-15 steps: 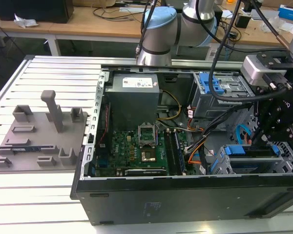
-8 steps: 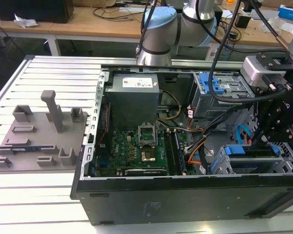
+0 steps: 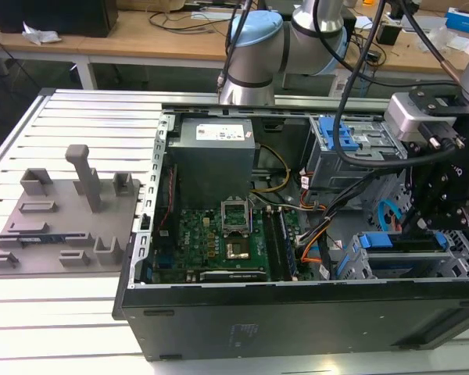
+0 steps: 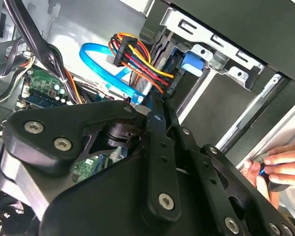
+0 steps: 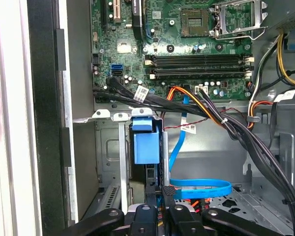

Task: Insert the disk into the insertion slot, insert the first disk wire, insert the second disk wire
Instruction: 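Insert the second disk wire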

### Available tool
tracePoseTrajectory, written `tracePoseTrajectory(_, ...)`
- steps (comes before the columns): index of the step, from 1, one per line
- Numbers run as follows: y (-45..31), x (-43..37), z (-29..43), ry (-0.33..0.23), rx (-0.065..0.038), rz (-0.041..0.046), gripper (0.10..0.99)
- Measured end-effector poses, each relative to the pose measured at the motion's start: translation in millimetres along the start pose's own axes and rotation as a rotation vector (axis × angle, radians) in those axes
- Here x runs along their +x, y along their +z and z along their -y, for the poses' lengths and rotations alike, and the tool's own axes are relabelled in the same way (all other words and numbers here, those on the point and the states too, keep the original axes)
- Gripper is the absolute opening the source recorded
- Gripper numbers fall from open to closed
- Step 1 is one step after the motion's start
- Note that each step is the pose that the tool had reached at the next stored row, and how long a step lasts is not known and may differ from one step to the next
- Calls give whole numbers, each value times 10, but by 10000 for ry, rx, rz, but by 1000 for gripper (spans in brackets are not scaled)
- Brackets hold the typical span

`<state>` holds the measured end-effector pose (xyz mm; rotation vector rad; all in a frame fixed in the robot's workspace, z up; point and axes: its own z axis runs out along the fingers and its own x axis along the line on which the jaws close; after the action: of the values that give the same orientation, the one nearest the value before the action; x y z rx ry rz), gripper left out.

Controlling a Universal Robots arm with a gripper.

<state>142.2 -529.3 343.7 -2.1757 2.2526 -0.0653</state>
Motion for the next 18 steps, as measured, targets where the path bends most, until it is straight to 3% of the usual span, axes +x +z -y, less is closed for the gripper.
tracePoseTrajectory(11, 81, 0, -4, 1, -2, 0, 161)
tracePoseTrajectory(15, 80, 0, -3, 0, -1, -4, 161)
tracePoseTrajectory(18, 30, 1, -1, 2, -1, 36, 161)
